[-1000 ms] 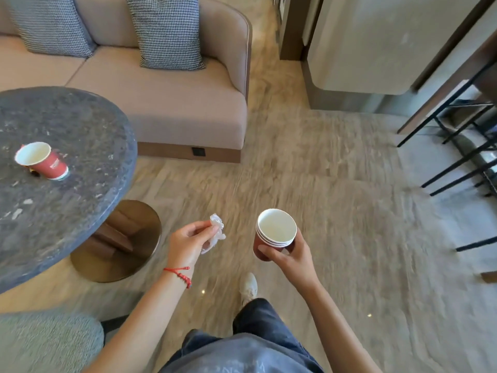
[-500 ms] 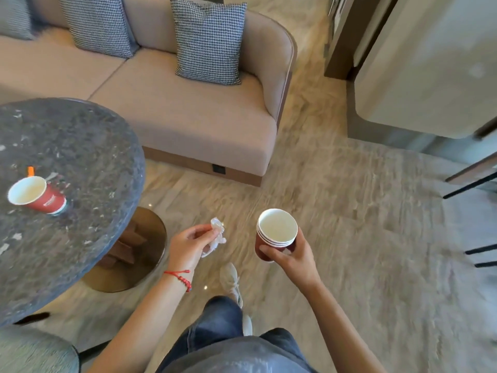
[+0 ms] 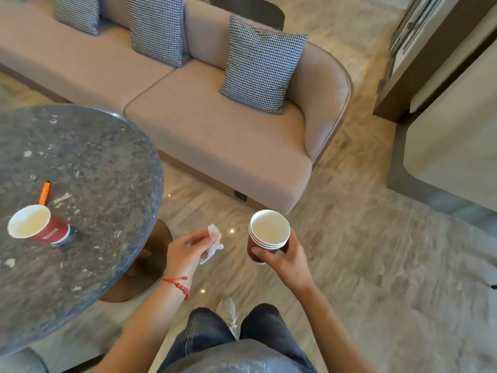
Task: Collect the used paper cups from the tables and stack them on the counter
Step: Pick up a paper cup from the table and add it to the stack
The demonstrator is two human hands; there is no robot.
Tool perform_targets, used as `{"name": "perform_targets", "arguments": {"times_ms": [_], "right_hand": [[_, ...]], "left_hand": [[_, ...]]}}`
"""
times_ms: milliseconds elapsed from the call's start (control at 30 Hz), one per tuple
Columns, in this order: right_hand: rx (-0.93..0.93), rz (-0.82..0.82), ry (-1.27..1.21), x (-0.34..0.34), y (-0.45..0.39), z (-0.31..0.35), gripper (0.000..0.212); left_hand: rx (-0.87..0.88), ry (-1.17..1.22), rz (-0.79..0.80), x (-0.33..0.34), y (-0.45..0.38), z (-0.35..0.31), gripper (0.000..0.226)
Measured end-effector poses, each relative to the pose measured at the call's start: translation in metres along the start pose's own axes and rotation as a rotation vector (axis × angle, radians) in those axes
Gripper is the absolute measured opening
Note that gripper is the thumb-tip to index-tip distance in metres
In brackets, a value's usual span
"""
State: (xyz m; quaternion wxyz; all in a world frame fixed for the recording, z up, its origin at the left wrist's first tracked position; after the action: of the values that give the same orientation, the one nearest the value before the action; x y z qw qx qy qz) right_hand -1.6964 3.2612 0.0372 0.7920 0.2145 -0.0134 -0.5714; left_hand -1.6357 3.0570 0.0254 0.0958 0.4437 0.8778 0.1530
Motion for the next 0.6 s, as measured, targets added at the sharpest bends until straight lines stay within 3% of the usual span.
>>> {"name": "perform_targets", "arguments": {"times_ms": [233, 400, 600], "right_hand": [[-0.068, 0.264, 0.108, 0.027, -0.067, 0.033, 0.062], [-0.153, 0.526, 0.209, 0.061, -0.107, 0.061, 0.065], [-0.233, 0.794, 0.281, 0.11, -0.128, 0.086, 0.064]], "left_hand": [[-0.001, 0.06, -0.258, -0.016, -0.023, -0.016, 0.005], [0.013, 0.181, -0.623, -0.039, -0.015, -0.021, 0.017], [-0.039, 0.287, -0.884, -0.064, 0.017, -0.011, 0.014]]}}
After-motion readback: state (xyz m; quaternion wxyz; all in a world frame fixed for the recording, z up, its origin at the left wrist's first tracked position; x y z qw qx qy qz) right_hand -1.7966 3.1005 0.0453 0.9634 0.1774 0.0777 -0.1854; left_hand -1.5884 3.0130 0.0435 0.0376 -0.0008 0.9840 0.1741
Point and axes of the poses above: each hand's wrist, its own y-axis away from the middle knuckle, its own x-axis out of the palm, z = x × y, the point moved 1 cm from there along -y, towards the middle knuckle, and after that the axes turned 6 degrees about x, right-handed, at the moved point
